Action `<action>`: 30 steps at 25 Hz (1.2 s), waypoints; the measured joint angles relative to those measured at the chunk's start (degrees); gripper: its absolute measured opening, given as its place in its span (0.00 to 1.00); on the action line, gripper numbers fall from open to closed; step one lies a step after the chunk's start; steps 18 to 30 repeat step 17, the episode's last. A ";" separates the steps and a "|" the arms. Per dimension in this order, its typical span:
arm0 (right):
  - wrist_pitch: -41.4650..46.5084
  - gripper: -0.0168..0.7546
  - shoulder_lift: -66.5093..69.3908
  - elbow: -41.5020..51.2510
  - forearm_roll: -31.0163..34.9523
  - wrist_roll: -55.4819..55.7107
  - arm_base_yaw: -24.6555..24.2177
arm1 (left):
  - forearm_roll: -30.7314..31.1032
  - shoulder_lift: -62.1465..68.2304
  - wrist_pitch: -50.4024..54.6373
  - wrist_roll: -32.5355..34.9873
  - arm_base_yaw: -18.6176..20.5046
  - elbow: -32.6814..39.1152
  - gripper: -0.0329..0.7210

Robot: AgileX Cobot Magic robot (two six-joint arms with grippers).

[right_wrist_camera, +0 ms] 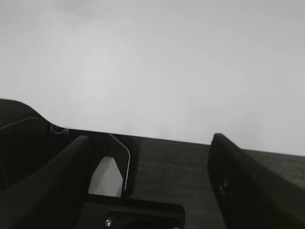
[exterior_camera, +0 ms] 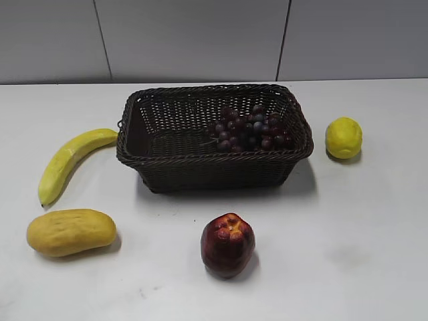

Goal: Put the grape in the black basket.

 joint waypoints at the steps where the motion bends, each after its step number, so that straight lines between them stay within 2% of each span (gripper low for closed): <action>1: 0.00 0.76 -1.89 0.00 0.00 0.05 0.00 | 0.00 0.00 0.00 0.00 0.00 0.00 0.36; 16: 0.15 0.66 -30.43 0.35 -0.14 0.06 0.00 | 0.00 0.00 0.00 0.00 0.00 0.00 0.36; 30: 0.15 0.65 -30.78 0.35 -0.24 0.06 0.00 | 0.00 0.00 0.00 0.00 0.00 0.00 0.36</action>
